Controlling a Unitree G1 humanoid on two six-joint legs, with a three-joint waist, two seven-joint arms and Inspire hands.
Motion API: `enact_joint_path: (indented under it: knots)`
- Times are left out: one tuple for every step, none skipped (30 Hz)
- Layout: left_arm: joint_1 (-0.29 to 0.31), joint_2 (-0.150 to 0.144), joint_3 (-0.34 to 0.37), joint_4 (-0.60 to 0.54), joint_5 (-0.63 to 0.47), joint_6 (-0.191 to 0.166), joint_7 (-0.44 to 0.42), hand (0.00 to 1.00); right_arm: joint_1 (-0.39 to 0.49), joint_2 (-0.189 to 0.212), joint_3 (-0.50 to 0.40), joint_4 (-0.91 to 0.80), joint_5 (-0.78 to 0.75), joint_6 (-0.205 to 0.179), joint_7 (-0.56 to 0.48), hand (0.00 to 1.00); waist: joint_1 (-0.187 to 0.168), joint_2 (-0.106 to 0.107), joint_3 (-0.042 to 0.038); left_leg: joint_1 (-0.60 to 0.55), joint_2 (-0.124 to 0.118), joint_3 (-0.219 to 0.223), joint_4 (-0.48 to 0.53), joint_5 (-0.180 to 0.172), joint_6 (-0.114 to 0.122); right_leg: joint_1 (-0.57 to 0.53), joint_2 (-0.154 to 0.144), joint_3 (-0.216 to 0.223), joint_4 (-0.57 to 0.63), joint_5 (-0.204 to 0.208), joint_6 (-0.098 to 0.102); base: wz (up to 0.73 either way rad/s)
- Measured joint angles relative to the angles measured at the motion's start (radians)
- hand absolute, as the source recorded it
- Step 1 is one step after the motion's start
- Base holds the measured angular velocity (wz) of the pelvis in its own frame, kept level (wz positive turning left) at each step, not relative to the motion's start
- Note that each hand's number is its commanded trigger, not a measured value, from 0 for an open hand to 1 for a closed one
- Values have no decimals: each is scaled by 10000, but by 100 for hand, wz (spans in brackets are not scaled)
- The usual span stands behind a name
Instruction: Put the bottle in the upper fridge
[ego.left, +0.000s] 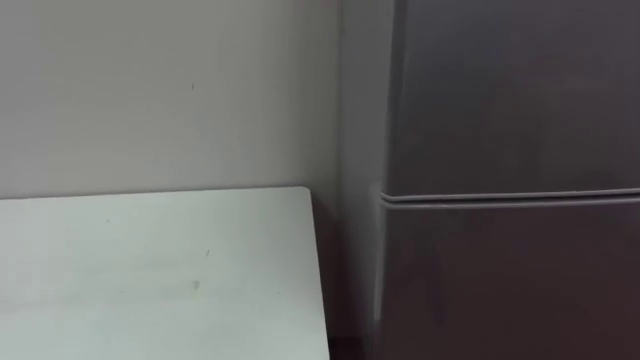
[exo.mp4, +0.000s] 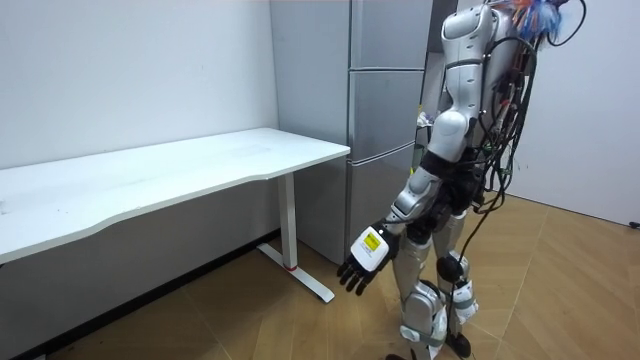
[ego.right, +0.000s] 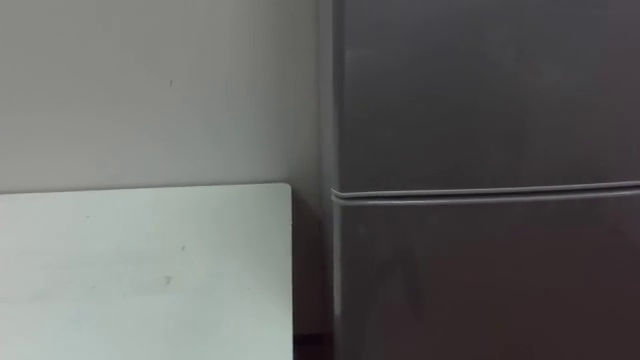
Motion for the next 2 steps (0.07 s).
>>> enact_joint_path:
  knots:
    - [9,-13,-20,0,0,0,14,0,-3,0,38,0,1,0,-12,0,0,-2,-1,0,0,-3,1,0,0,5,0,-5,0,0,0,0]
    - [23,-33,-39,7,0,0,29,0,-1,2,53,1,-3,0,-30,0,0,-14,0,3,-1,-4,1,0,0,9,0,-10,-1,0,0,0]
